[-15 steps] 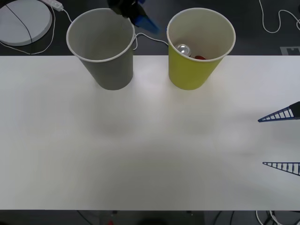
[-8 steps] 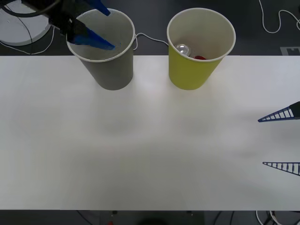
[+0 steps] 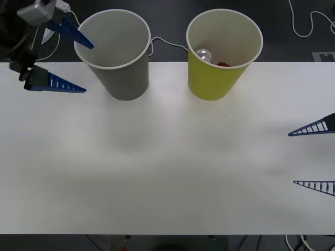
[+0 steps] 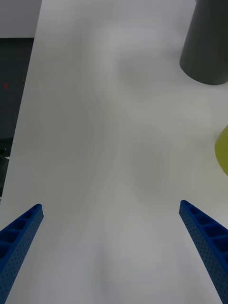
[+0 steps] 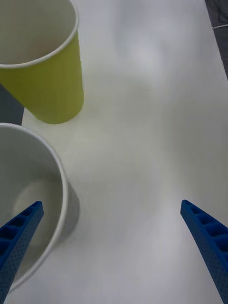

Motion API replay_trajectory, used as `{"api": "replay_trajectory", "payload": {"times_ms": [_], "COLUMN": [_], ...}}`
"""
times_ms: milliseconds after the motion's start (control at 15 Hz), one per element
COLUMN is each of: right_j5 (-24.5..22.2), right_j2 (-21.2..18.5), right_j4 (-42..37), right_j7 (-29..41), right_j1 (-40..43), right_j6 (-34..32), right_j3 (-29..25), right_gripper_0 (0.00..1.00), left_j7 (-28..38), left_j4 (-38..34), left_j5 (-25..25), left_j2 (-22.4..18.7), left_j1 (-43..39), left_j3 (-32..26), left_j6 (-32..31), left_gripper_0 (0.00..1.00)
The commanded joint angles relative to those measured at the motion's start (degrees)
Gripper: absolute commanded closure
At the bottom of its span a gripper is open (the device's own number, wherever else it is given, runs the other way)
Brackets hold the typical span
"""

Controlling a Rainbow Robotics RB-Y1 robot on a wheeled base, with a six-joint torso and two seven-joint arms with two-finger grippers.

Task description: Put the can into the green bin and the plastic bottle into the gray bin

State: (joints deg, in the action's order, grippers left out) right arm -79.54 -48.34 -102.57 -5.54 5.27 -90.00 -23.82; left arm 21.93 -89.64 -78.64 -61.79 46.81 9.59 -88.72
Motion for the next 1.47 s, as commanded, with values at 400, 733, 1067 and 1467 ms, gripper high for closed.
{"api": "replay_trajectory", "payload": {"times_ms": [400, 733, 1067, 1467], "right_j5": [0.00, 0.00, 0.00, 0.00], "right_j2": [0.00, 0.00, 0.00, 0.00], "right_j4": [0.00, 0.00, 0.00, 0.00], "right_j7": [0.00, 0.00, 0.00, 0.00], "right_j1": [0.00, 0.00, 0.00, 0.00], "right_j6": [0.00, 0.00, 0.00, 0.00], "right_j3": [0.00, 0.00, 0.00, 0.00], "right_gripper_0": [0.00, 0.00, 0.00, 0.00], "left_j7": [-15.07, -18.59, -20.87, -21.22], "left_j4": [-8.80, -12.58, -14.42, -14.95], "left_j5": [0.68, 2.52, 2.79, 1.56], "left_j2": [-0.61, -0.43, 2.38, 4.93], "left_j1": [-22.99, -32.75, -39.51, -41.45], "left_j3": [-13.37, -17.68, -20.93, -21.90], "left_j6": [2.23, 3.11, 3.11, 3.29], "left_gripper_0": [0.00, 0.00, 0.00, 0.00]}}
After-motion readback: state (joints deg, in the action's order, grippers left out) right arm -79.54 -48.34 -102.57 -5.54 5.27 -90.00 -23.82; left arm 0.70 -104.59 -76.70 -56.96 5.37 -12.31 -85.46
